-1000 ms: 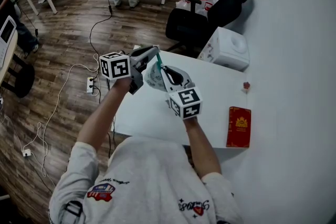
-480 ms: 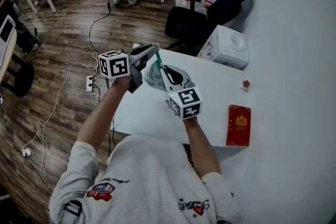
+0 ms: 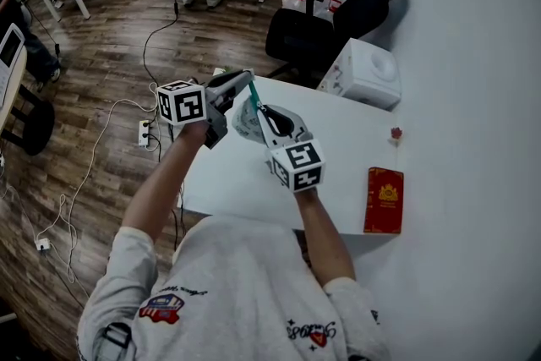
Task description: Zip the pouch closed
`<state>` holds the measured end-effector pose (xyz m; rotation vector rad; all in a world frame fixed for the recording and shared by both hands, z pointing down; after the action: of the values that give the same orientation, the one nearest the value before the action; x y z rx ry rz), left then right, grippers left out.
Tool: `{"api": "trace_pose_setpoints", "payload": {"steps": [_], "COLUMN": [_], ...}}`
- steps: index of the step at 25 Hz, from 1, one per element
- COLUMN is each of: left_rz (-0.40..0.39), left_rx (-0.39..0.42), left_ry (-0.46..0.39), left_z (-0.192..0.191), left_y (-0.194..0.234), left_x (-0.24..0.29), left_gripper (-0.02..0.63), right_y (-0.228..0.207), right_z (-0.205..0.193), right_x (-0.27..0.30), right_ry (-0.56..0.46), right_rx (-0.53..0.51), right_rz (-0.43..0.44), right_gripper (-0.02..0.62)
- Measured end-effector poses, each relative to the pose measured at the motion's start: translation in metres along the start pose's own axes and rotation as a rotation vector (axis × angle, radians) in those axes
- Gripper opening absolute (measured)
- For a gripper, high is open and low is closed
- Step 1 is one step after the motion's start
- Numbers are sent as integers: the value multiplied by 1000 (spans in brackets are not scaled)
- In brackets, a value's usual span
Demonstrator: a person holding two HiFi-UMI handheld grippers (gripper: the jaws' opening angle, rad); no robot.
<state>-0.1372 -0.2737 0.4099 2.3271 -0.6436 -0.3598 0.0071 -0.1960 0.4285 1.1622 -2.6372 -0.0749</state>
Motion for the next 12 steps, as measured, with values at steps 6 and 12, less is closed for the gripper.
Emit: {"api": "trace_pose_setpoints", "payload": {"steps": [6, 12], "left_rz": [2, 5], "left_rx": [-1, -4], "left_ry": [12, 23], "left_z": [1, -2], "left_y": [2, 2], "left_x": [0, 0], "left_gripper": [15, 15], "right_y": [0, 2], "right_z": [0, -4], "right_x": [-1, -1], "right_ry": [6, 15], "right_rx": [-8, 3], "right_rz": [5, 6], "right_gripper": [35, 35]}}
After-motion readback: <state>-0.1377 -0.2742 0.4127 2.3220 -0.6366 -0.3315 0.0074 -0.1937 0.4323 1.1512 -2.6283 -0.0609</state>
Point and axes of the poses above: the fingertips, and each gripper's own axes: x forward along the fingers, y to its left, z out of its top, the point moved 7 cm from there along -x, backward along the fingers, and after that the axes turned 7 degrees about -x, right-handed, at the moved point
